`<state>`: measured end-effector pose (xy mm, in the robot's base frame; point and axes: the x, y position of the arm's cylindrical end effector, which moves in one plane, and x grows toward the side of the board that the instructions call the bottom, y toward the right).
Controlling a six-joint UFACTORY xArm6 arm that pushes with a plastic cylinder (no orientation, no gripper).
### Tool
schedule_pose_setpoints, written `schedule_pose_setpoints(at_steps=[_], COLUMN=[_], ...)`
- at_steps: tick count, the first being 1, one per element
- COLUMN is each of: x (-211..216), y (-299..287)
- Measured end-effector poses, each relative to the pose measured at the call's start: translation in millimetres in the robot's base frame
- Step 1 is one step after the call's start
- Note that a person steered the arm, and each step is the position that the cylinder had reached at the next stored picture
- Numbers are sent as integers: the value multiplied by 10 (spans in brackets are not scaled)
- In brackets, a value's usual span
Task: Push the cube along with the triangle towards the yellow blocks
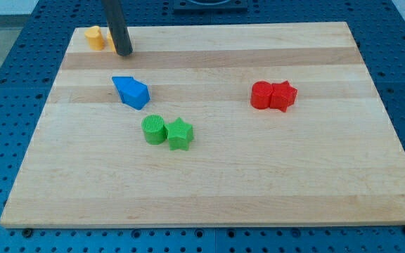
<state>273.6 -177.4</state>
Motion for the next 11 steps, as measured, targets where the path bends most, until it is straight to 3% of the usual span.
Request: schedule_pose_setpoints(at_steps=[3, 5, 9, 11], x=[643, 1333, 1451, 1296], y=[888, 1049, 232, 188])
